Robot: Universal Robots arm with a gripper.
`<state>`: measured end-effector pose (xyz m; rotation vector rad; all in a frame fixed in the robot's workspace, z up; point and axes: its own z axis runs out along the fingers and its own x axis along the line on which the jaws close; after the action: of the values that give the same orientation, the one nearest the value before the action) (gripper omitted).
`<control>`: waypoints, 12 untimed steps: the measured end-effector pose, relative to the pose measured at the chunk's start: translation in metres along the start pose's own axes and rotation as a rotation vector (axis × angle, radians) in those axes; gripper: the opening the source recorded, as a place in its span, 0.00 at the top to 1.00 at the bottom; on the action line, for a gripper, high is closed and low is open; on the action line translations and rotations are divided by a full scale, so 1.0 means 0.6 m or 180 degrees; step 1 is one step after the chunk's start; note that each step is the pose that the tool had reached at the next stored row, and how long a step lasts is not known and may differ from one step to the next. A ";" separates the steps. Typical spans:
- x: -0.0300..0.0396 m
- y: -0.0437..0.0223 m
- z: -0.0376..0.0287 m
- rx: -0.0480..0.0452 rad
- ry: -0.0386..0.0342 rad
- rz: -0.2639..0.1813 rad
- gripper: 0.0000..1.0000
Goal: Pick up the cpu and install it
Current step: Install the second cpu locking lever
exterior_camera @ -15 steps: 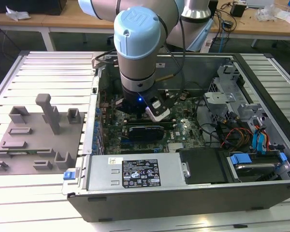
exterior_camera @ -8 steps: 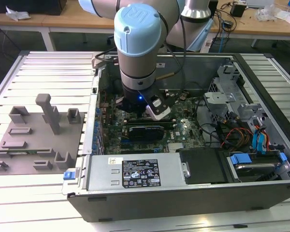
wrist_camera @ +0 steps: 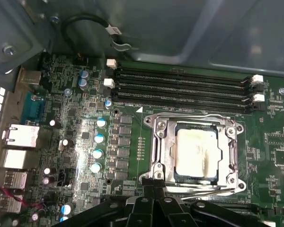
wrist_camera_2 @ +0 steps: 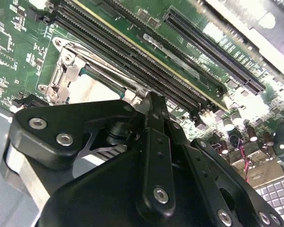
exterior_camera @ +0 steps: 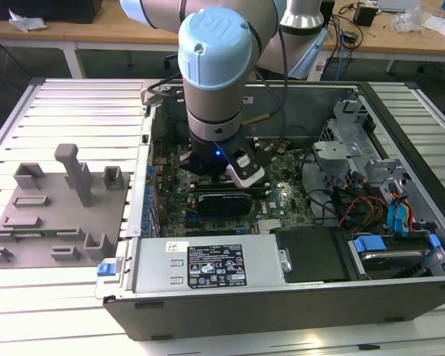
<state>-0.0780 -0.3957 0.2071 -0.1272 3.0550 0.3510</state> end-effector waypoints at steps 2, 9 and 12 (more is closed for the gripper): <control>0.000 -0.003 -0.001 0.0000 0.0001 0.0000 0.89; 0.001 -0.008 -0.001 0.0000 0.0001 0.0000 0.89; 0.003 -0.009 0.003 -0.0015 -0.0001 0.0001 0.89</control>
<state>-0.0794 -0.4005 0.2041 -0.1269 3.0541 0.3581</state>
